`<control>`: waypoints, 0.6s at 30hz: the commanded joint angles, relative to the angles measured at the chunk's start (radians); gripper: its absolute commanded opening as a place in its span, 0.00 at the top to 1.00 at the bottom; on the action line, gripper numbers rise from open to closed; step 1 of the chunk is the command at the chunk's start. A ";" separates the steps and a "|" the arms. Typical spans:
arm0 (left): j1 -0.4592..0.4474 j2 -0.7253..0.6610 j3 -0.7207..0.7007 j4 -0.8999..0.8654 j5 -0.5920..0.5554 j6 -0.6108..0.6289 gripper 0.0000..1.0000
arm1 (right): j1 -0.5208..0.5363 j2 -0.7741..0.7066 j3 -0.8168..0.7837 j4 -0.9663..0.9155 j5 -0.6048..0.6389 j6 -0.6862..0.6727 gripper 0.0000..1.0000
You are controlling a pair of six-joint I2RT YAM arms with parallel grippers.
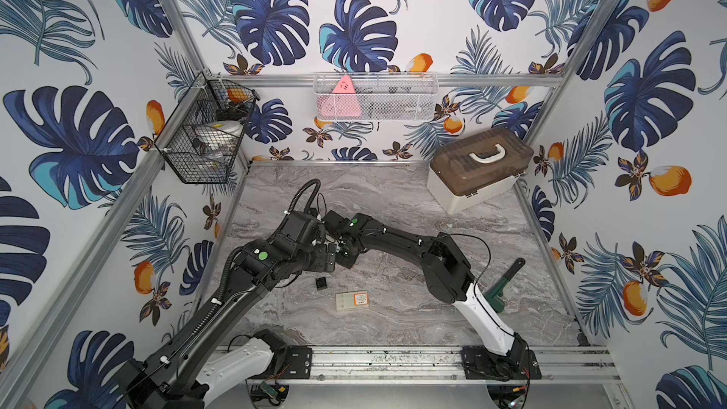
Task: Assemble a spoon with lego
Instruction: Pick up the lego brick from the center of the board.
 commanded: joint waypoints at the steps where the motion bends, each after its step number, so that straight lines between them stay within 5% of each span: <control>1: 0.002 0.000 0.008 0.003 -0.006 -0.007 0.05 | -0.001 0.005 0.010 -0.021 0.016 -0.013 0.72; 18: -0.021 -0.012 -0.046 0.170 0.090 0.023 0.07 | -0.273 -0.441 -0.183 -0.076 -0.024 -0.154 0.75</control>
